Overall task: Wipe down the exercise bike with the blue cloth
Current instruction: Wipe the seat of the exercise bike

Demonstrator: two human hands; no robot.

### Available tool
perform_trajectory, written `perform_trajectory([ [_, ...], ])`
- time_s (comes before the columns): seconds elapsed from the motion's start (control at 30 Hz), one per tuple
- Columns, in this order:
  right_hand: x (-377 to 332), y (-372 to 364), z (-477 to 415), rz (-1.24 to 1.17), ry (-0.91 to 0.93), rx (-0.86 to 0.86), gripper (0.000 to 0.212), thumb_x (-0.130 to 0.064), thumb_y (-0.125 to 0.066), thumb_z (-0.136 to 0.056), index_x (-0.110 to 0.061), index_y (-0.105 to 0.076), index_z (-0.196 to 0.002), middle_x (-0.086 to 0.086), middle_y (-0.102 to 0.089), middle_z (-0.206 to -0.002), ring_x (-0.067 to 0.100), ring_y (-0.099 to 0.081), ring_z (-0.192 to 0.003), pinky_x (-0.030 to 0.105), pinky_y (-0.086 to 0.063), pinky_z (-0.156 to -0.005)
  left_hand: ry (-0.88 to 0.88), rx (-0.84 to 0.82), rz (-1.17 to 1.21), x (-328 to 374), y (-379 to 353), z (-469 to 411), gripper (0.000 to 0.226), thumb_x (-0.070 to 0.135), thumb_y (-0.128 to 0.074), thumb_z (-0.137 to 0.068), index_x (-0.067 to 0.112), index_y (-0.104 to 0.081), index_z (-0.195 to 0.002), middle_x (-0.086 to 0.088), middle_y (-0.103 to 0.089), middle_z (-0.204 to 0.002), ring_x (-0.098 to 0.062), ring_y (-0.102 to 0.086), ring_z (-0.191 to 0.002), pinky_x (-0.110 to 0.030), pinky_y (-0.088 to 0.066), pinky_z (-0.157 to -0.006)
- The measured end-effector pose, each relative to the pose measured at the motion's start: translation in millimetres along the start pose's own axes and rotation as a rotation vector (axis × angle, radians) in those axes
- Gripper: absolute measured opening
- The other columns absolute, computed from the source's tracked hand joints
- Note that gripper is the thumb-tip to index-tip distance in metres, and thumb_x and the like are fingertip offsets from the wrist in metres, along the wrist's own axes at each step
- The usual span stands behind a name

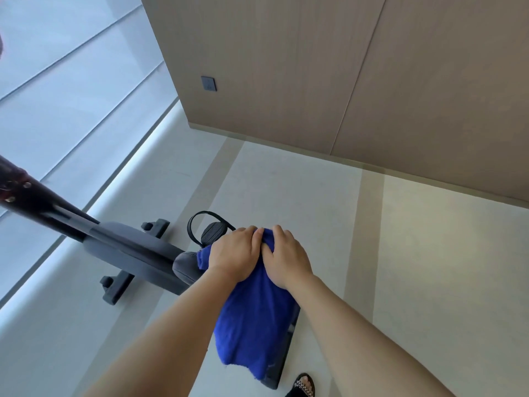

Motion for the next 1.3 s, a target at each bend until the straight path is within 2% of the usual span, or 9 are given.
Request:
perform_trajectory([
  [0.1, -1, 0, 9, 0.000, 0.026, 0.044, 0.026, -0.036, -0.038, -0.093, -0.014, -0.044, -0.105, 0.009, -0.052, -0.111, 0.026, -0.051, -0.095, 0.041, -0.047, -0.083, -0.003, 0.098, -0.004, 6, 1, 12, 0.040, 0.041, -0.023, -0.097, 0.023, -0.058, -0.103, 0.002, -0.062, -0.095, -0.020, -0.058, -0.089, -0.032, -0.040, -0.068],
  [0.27, 1, -8, 32, 0.052, 0.034, 0.178, 0.037, -0.032, -0.039, -0.094, -0.013, -0.038, -0.125, 0.012, -0.039, -0.134, 0.029, -0.043, -0.113, 0.041, -0.043, -0.093, -0.095, 0.165, -0.019, 11, 1, 36, 0.036, 0.035, -0.032, -0.097, 0.020, -0.052, -0.123, -0.001, -0.060, -0.113, -0.024, -0.054, -0.099, -0.035, -0.041, -0.086],
  [0.4, 3, -19, 57, 0.119, 0.014, 0.291, 0.047, -0.030, -0.042, -0.092, -0.015, -0.030, -0.135, 0.016, -0.026, -0.143, 0.033, -0.035, -0.122, 0.041, -0.041, -0.097, -0.214, 0.137, -0.098, 5, 3, 53, 0.041, 0.042, -0.032, -0.096, 0.024, -0.046, -0.130, 0.002, -0.056, -0.121, -0.023, -0.051, -0.103, -0.036, -0.040, -0.086],
  [0.67, -10, -42, 108, 0.207, -0.076, 0.326, 0.056, -0.030, -0.043, -0.093, -0.024, -0.021, -0.145, 0.013, -0.004, -0.156, 0.035, -0.011, -0.141, 0.046, -0.031, -0.109, -0.466, -0.004, -0.192, -28, 18, 87, 0.060, 0.055, -0.036, -0.091, 0.028, -0.027, -0.144, 0.001, -0.040, -0.144, -0.021, -0.038, -0.125, -0.038, -0.039, -0.097],
  [0.8, -22, -61, 147, 0.196, -0.059, 0.396, 0.054, -0.031, -0.050, -0.090, -0.024, -0.033, -0.141, 0.010, -0.014, -0.154, 0.033, -0.015, -0.138, 0.044, -0.036, -0.105, -0.590, -0.057, -0.185, -48, 22, 112, 0.067, 0.059, -0.043, -0.087, 0.028, -0.027, -0.144, 0.004, -0.039, -0.142, -0.018, -0.036, -0.125, -0.036, -0.039, -0.101],
  [0.93, -30, -79, 178, 0.225, -0.074, 0.360, 0.067, -0.039, -0.061, -0.084, -0.029, -0.028, -0.141, 0.003, -0.012, -0.151, 0.029, -0.012, -0.136, 0.039, -0.040, -0.103, -0.657, -0.118, -0.167, -65, 24, 135, 0.077, 0.055, -0.058, -0.080, 0.027, -0.025, -0.144, 0.004, -0.036, -0.142, -0.019, -0.032, -0.127, -0.033, -0.040, -0.102],
  [1.13, -40, -79, 181, 0.357, -0.154, 0.382, 0.080, -0.030, -0.077, -0.072, -0.026, -0.030, -0.137, 0.005, -0.020, -0.149, 0.027, -0.025, -0.130, 0.031, -0.050, -0.089, -0.585, -0.121, -0.207, -66, 9, 155, 0.090, 0.042, -0.064, -0.082, 0.027, -0.005, -0.148, -0.004, -0.011, -0.155, -0.024, -0.011, -0.142, -0.034, -0.029, -0.111],
  [1.2, -38, -75, 177, 0.340, -0.156, 0.375, 0.079, -0.028, -0.079, -0.071, -0.026, -0.033, -0.135, 0.002, -0.021, -0.148, 0.025, -0.027, -0.129, 0.031, -0.050, -0.087, -0.554, -0.127, -0.260, -61, 2, 155, 0.094, 0.041, -0.062, -0.084, 0.027, 0.005, -0.148, -0.005, 0.003, -0.158, -0.027, 0.001, -0.145, -0.040, -0.026, -0.114],
  [1.3, -30, -69, 177, 0.304, -0.112, 0.352, 0.067, -0.021, -0.074, -0.075, -0.025, -0.041, -0.133, -0.003, -0.029, -0.145, 0.020, -0.032, -0.125, 0.029, -0.046, -0.092, -0.536, -0.125, -0.323, -52, 0, 149, 0.091, 0.042, -0.059, -0.086, 0.027, 0.007, -0.148, -0.008, 0.004, -0.158, -0.030, 0.001, -0.145, -0.040, -0.030, -0.112],
])
Point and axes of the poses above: each hand's wrist, its own z-axis away from the middle knuckle, its own y-axis out of the back of the hand, x = y × z, the point moved 2 cm from there along -z, towards the middle knuckle
